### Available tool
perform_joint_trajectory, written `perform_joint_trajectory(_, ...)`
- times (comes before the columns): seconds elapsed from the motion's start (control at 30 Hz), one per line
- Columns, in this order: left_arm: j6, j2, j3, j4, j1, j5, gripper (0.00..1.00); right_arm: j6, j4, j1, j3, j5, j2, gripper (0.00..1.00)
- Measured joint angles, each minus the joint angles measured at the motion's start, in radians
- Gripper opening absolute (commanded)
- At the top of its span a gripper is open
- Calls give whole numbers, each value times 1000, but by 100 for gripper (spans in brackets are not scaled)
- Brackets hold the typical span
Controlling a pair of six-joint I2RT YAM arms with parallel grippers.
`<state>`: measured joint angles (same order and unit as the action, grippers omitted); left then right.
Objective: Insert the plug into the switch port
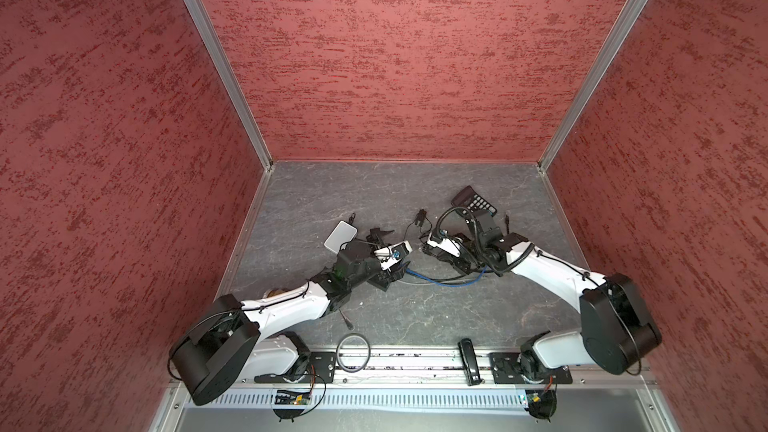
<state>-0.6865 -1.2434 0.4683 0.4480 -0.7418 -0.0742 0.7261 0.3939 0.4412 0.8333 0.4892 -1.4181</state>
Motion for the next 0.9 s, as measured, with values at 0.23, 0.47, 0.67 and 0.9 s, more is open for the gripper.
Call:
perform_joint_trajectory(0.23, -218, -15, 7, -23, -21, 5, 85, 0, 50, 0, 11, 43, 41, 0)
perform_joint_trajectory(0.47, -350, -88, 42, -5, -47, 5, 67, 2, 102, -4, 33, 76, 45, 0)
perform_joint_trajectory(0.67, -413, -159, 59, 45, -67, 1, 53, 8, 126, -10, 55, 102, 45, 0)
perform_joint_trajectory(0.9, -452, -214, 121, 69, -68, -8, 44, 13, 139, -15, 56, 121, 38, 0)
